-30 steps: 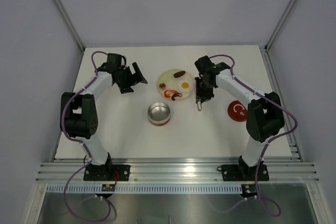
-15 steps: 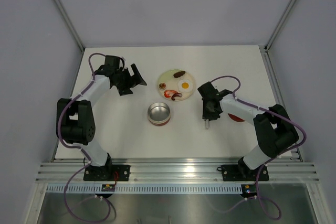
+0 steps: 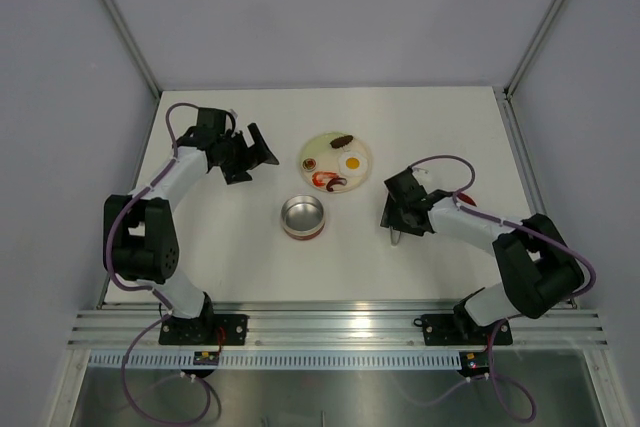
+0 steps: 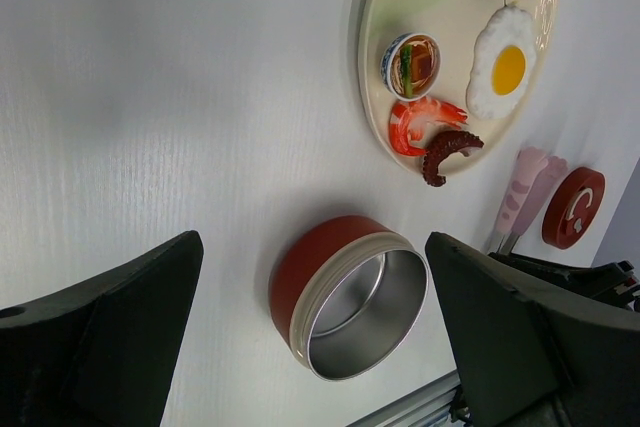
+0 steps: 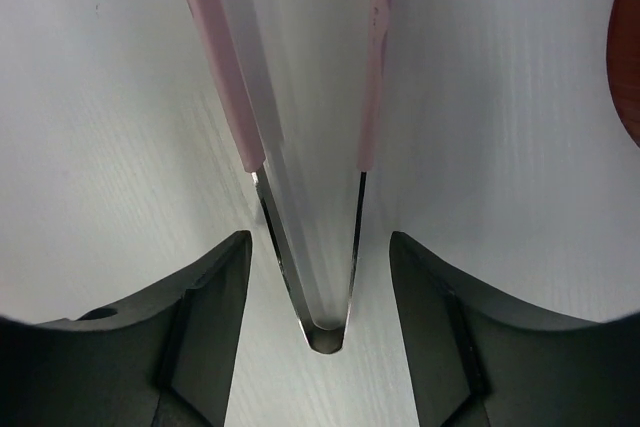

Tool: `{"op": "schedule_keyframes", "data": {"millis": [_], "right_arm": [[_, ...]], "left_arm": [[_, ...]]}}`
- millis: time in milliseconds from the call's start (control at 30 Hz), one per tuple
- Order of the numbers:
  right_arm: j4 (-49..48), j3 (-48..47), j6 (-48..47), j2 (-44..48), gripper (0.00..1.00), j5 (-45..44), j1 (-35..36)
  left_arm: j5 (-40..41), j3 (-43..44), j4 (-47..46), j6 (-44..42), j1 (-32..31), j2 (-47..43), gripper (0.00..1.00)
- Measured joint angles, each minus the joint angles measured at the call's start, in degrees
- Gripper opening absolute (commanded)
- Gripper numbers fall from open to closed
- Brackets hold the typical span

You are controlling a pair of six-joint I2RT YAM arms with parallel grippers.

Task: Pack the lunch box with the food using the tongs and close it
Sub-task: Place the clamp at the center of the board, then pick up the clamp at the center of the board.

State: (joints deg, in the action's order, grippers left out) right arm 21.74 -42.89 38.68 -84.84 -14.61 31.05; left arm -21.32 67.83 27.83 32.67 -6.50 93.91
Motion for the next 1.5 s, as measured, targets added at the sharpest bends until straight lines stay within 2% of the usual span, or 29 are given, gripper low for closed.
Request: {"op": "schedule_keyframes", "data": {"millis": [267,400,500,533,600,633,733,900,1067,1300,1500], "right_arm": [[-2.54,2.93,4.72,1.73,0.65,-2.93,3.10],[-4.37,2.86,6.03,0.52,0.57,-5.81,5.16],[-6.05,2.75,7.32,-0.39,0.37,-7.65,6.12],[-6.36,2.82,7.63,-0.48,0.26,-7.85,6.21],[-6.71,3.17,8.61,-0.26,0.17,-8.70,6.36],[-6.51,3.32,8.92,0.09,0.09,-8.85,6.38],[-3.67,3.65,9.05,2.14,0.01,-9.75,6.40],[2.62,2.25,2.38,10.47,0.00,-8.63,6.16],[8.61,-6.03,-9.42,14.49,0.01,2.73,2.99],[20.98,-21.77,-21.44,7.08,0.02,18.49,1.73],[31.65,-30.86,-28.52,-0.92,0.09,21.79,1.73]], "left_arm": [[-0.42,-0.04,0.07,-0.22,-0.52,-0.15,0.99],[-0.52,-0.04,0.59,-0.33,-0.87,-0.44,0.99],[-0.55,-0.04,1.07,-0.35,-1.07,-0.85,0.99],[-0.57,-0.04,1.20,-0.39,-1.07,-0.98,0.99],[-0.59,-0.13,1.20,-0.55,-1.11,-1.18,0.99],[-0.59,-0.33,1.18,-0.63,-1.16,-1.33,0.99],[-0.68,-1.20,1.33,-0.74,-1.16,-1.84,0.99],[-0.68,-2.21,1.86,-0.90,-1.16,-2.47,0.99],[-0.68,-2.38,2.21,-0.96,-1.16,-3.93,0.99],[-0.66,-2.38,2.10,-1.18,-1.16,-5.03,0.99],[-0.59,-2.38,2.12,-1.31,-1.16,-5.77,0.99]]}}
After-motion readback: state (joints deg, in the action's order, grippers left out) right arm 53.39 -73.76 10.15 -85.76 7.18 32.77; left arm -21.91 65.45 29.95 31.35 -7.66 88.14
